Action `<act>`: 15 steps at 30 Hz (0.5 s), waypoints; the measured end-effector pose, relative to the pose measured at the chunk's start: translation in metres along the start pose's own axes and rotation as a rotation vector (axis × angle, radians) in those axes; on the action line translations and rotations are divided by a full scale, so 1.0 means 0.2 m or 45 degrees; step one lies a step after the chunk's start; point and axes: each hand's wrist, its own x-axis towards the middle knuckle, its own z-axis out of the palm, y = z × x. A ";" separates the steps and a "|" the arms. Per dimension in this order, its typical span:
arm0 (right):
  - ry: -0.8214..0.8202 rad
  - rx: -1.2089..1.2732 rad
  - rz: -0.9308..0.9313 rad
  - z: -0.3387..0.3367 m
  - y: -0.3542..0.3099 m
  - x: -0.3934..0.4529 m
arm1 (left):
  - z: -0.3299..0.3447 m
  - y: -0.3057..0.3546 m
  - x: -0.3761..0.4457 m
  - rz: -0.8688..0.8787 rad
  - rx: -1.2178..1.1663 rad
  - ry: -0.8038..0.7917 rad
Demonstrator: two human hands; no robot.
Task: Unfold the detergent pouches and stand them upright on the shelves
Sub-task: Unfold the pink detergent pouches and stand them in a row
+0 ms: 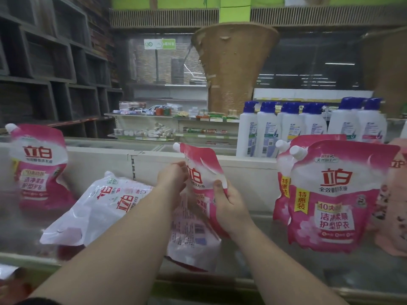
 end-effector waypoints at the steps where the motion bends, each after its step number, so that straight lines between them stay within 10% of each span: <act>1: -0.002 0.017 0.011 0.00 0.00 -0.01 | 0.00 -0.01 0.01 -0.027 -0.044 -0.036; 15: 0.148 0.221 0.109 -0.05 0.00 -0.06 | 0.07 -0.13 0.02 -0.011 0.183 -0.291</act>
